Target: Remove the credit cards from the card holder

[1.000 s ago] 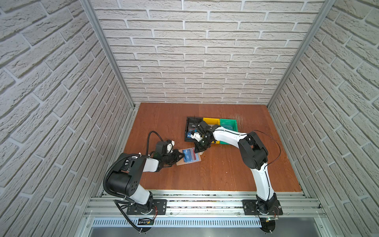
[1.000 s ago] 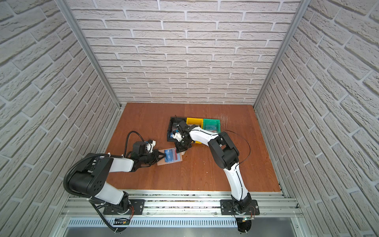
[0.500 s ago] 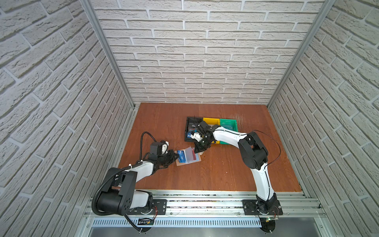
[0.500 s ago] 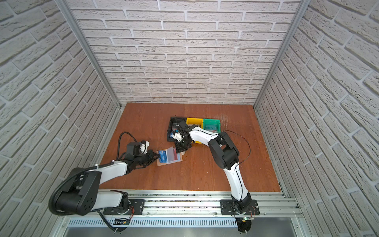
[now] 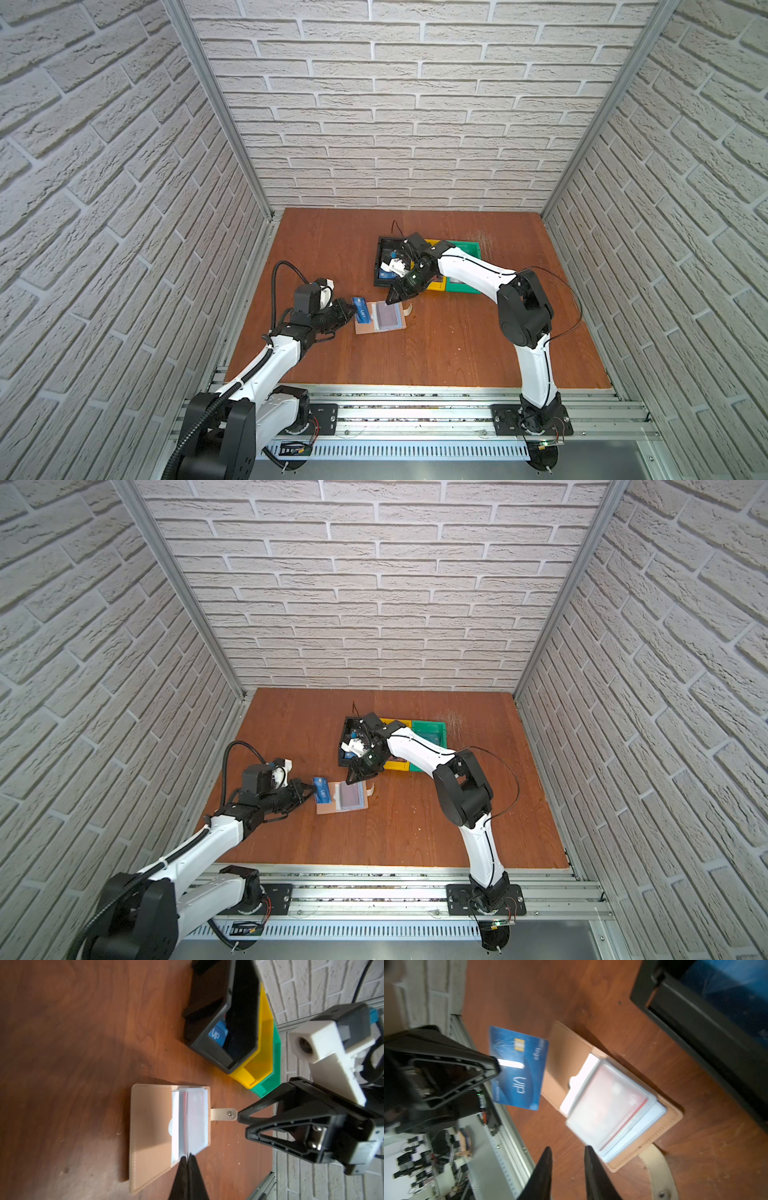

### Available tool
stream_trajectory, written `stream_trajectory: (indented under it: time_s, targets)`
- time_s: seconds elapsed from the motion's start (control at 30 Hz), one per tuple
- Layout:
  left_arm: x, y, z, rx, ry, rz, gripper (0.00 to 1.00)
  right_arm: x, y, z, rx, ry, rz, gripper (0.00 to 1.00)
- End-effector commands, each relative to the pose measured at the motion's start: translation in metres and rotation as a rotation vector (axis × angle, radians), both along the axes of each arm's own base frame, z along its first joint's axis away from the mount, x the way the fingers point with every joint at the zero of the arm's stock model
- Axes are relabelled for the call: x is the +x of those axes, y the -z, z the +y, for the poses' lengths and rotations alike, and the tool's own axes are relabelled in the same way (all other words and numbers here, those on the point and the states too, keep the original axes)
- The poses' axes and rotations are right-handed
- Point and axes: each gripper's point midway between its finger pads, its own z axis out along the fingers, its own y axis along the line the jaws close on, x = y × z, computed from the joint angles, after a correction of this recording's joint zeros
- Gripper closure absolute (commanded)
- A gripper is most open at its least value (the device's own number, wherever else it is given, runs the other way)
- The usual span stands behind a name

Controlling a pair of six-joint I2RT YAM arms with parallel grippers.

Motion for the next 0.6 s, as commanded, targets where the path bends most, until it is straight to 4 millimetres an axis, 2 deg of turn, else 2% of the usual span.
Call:
stream_trajectory:
  time_s: [0.0,0.1,0.27,0.57]
  targets:
    - [0.017,-0.037,-0.011,-0.079,0.016,-0.133,1.00,-0.012,-0.040,0.003,0.156,-0.063,0.050,0.64]
    - [0.027,-0.053,-0.019,-0.139,0.013,-0.205,1.00,-0.020,-0.046,0.006,0.243,-0.100,0.133,0.60]
    - [0.038,-0.072,-0.034,-0.211,0.017,-0.301,1.00,-0.019,-0.040,0.014,0.302,-0.107,0.186,0.56]
    - [0.039,-0.071,-0.041,-0.221,0.016,-0.304,1.00,-0.005,-0.035,0.017,0.337,-0.089,0.184,0.53]
